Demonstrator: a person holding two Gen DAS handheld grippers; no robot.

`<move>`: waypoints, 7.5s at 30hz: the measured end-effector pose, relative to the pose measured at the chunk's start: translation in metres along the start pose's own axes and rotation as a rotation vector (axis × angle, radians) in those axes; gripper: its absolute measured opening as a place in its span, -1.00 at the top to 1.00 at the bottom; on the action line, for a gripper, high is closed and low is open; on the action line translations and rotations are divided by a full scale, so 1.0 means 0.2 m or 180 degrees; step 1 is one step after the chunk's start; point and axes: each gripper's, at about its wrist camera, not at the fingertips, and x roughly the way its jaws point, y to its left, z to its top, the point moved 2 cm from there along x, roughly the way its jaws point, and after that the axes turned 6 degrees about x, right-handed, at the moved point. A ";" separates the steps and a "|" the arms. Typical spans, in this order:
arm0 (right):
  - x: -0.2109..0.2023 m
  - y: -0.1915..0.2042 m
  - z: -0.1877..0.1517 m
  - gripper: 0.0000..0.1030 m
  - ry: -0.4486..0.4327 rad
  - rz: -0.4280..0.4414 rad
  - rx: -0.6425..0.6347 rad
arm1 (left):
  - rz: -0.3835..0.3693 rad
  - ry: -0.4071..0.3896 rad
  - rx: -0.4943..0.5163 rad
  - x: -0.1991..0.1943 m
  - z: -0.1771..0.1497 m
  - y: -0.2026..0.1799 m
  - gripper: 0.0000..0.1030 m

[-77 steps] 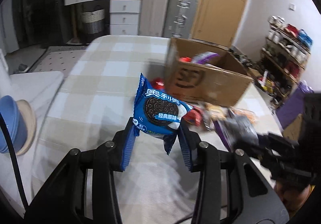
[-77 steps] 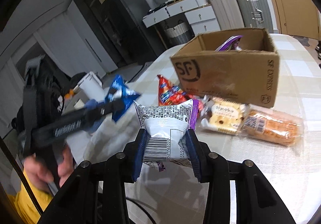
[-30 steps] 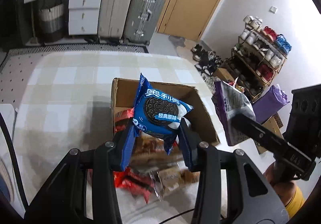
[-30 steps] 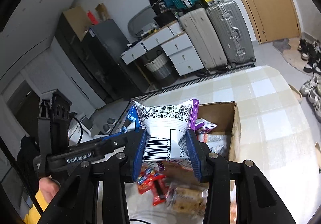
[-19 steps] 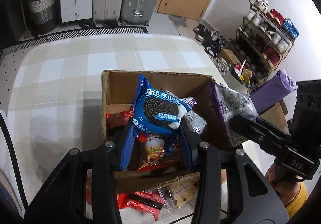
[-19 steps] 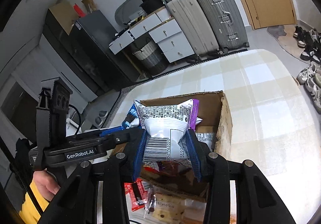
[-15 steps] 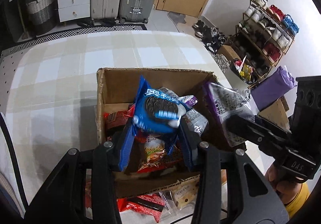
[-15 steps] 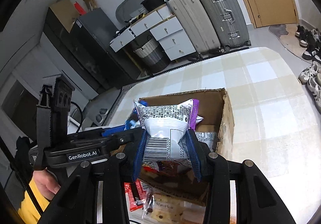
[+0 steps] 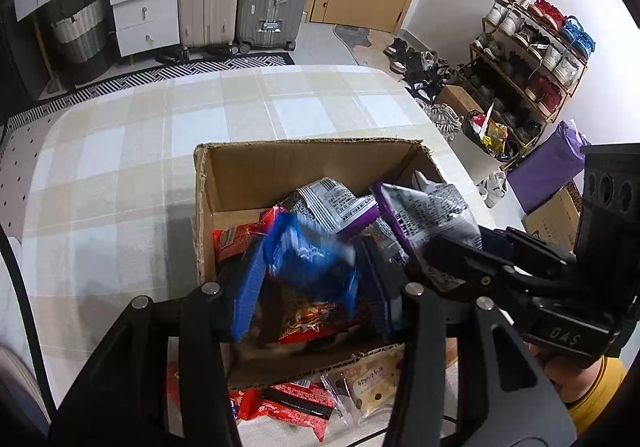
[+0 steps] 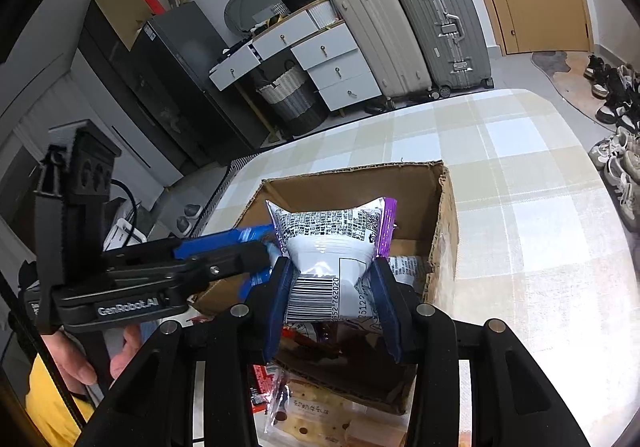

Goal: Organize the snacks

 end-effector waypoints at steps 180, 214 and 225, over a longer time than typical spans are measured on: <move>-0.08 0.04 -0.95 0.27 0.0451 -0.0927 -0.1569 | 0.0818 -0.0368 -0.1202 -0.34 -0.92 0.32 -0.98; -0.07 0.02 -0.95 0.27 0.0462 -0.0832 -0.1509 | 0.0548 -0.0232 -0.1275 -0.01 -0.87 0.45 0.18; -0.11 -0.03 -0.88 0.27 0.0412 -0.0634 -0.1160 | 0.0586 -0.0164 -0.1384 -0.14 -0.94 0.48 0.25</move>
